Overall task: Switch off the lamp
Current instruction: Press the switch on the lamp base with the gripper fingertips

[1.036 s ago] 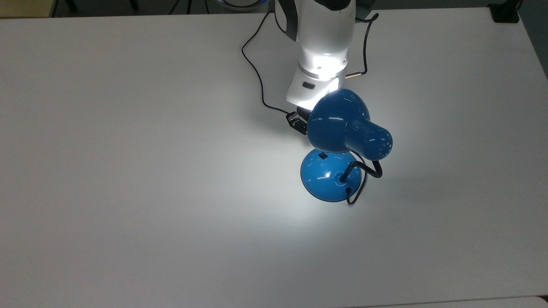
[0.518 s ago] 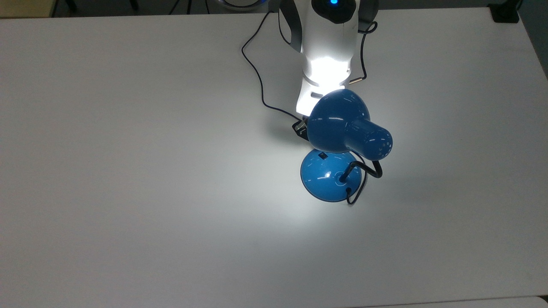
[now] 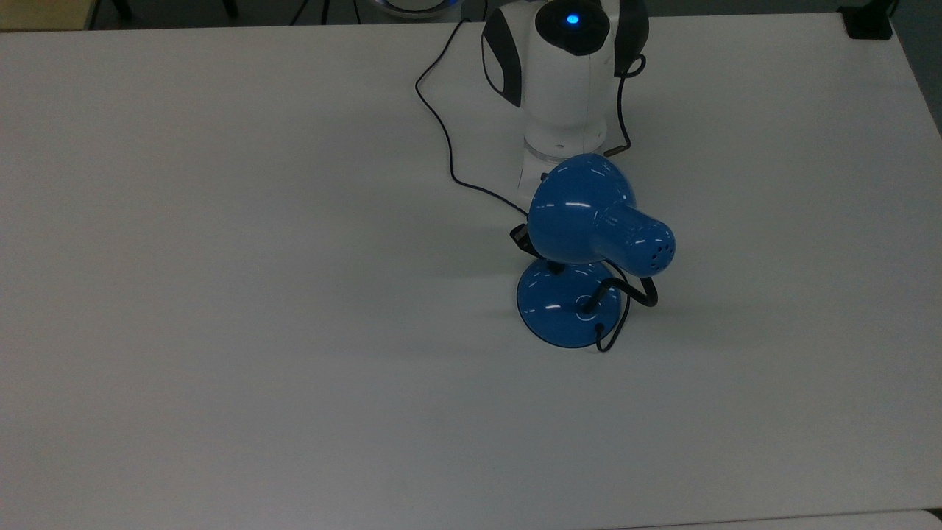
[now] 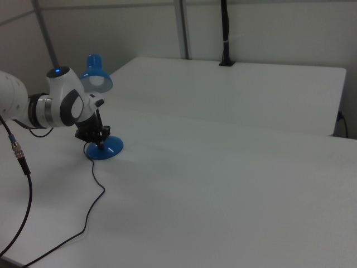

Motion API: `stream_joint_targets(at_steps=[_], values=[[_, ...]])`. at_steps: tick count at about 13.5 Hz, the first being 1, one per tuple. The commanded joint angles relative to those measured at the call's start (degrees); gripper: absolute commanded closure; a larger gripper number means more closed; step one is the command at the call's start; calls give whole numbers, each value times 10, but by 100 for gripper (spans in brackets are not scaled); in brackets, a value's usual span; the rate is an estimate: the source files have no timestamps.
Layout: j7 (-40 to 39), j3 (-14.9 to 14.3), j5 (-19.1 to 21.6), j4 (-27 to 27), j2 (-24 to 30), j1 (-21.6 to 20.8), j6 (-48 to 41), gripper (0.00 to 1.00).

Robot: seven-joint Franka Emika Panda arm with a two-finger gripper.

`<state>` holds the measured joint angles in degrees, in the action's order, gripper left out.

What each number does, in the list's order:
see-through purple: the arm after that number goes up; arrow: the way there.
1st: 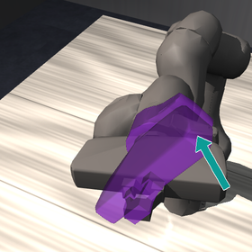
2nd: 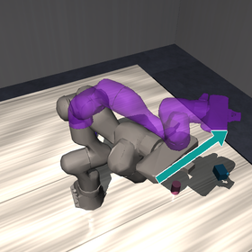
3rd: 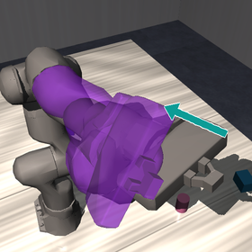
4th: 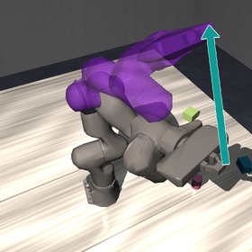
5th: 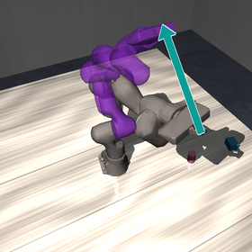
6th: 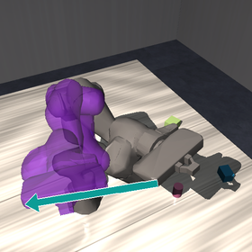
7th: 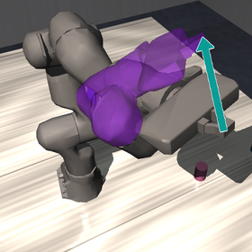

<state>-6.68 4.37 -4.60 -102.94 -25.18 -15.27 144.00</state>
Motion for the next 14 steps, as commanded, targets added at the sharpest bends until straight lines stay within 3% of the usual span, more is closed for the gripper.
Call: stream_joint_targets(at_steps=[1, 9, 14], values=[[-24, 4, 8, -8, -6, 3, 16, 100], [-16, 4, 7, -55, 7, 2, 8, 100], [-13, 4, 8, -59, 39, 5, -79, 100]])
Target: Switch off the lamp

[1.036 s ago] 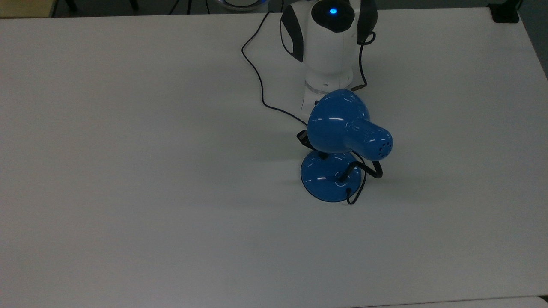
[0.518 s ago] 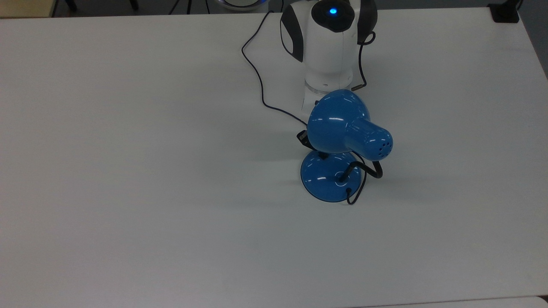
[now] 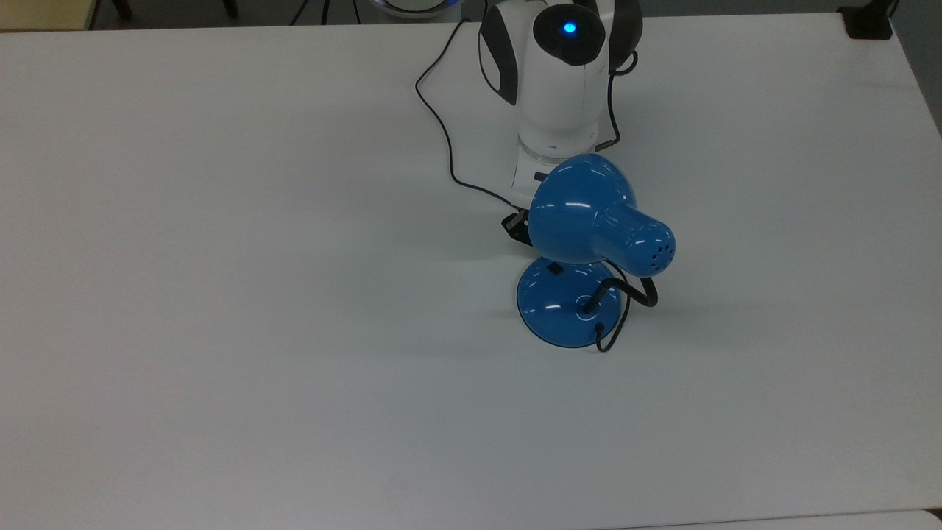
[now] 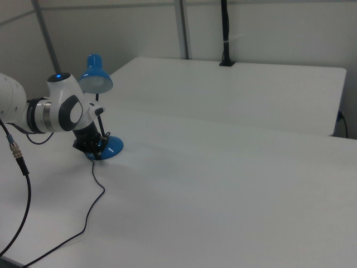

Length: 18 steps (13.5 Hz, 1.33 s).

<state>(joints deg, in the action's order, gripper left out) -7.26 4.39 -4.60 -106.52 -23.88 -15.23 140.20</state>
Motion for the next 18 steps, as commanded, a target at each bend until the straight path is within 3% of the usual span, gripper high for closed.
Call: stream_joint_targets(at_steps=[1, 5, 10, 12, 13, 14, 15, 18], values=[[-2, 4, 8, -22, 40, 6, -66, 100], [28, 0, 8, -18, 128, 32, -220, 100], [96, -4, 3, 20, 201, 76, -344, 98], [98, -7, 6, 38, 233, 105, -380, 72], [95, -7, 6, 49, 240, 117, -399, 42], [95, -6, 6, 60, 242, 128, -415, 4], [97, -6, 6, 73, 244, 129, -435, 0], [99, -15, 6, 89, 259, 141, -461, 0]])
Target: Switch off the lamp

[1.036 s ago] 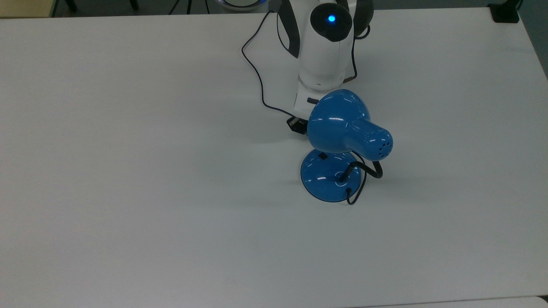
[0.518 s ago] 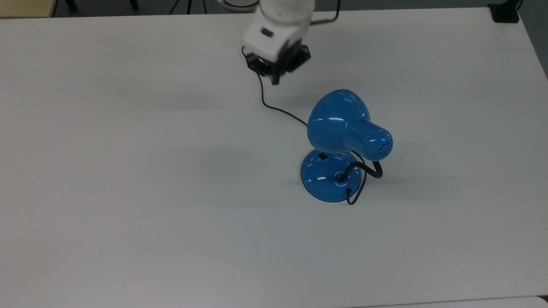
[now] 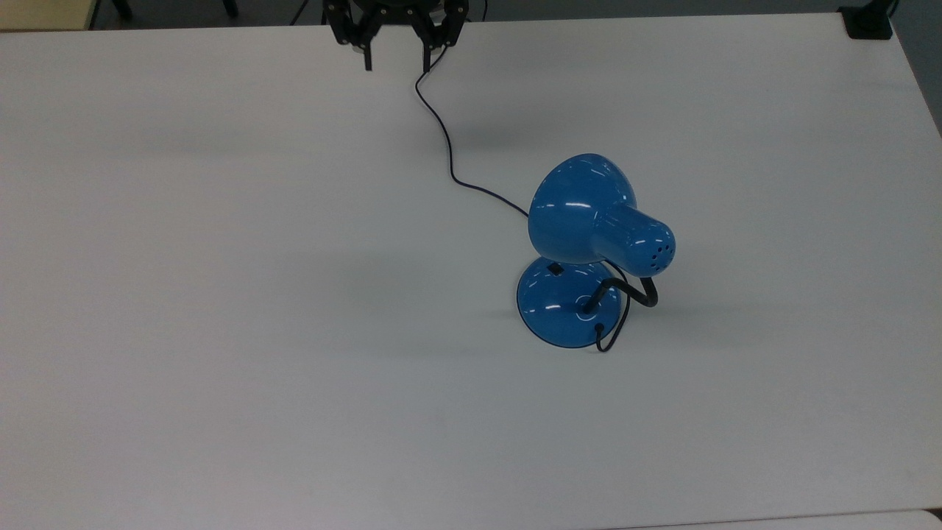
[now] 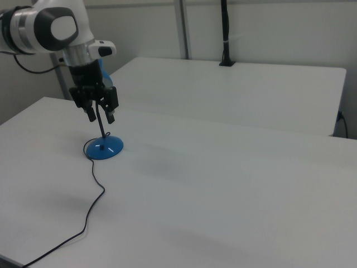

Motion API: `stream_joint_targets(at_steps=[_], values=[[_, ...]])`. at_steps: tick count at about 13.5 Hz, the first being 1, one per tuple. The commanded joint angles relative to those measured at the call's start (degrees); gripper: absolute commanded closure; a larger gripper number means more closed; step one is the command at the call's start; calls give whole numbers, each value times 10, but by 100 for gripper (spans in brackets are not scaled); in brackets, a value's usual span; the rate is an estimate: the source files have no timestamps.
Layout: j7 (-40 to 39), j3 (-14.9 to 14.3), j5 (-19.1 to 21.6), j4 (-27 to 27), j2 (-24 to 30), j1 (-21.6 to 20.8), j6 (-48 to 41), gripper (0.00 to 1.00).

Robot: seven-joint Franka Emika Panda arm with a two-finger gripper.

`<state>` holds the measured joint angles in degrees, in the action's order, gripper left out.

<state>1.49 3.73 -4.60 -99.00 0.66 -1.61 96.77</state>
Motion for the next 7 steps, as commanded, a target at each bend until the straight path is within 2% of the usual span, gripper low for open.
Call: stream_joint_targets(at_steps=[1, 7], values=[[11, -16, 7, 14, 16, 5, -27, 0], [11, -22, 7, 22, 15, 12, -37, 0]])
